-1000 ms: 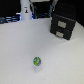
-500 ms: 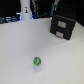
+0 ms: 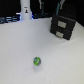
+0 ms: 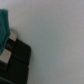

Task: Open the kcup holder, insert the kcup into the holder, and close the kcup holder

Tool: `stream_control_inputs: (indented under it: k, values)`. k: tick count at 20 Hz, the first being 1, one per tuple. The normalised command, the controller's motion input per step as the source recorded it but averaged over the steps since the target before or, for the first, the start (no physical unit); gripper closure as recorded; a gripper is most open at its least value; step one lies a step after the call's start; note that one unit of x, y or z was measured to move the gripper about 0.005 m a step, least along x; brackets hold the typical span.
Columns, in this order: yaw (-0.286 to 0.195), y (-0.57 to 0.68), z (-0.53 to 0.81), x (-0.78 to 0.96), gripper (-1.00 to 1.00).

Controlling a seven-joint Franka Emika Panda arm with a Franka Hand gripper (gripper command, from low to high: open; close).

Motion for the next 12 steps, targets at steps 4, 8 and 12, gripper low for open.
stream_control_inputs:
  k: [4, 8, 12]
  values:
    - [-0.167, 0.67, -0.01, -0.28, -1.00]
    - [-0.159, 0.69, -0.05, -0.24, -1.00]
    - [-0.150, 0.67, -0.13, -0.21, -1.00]
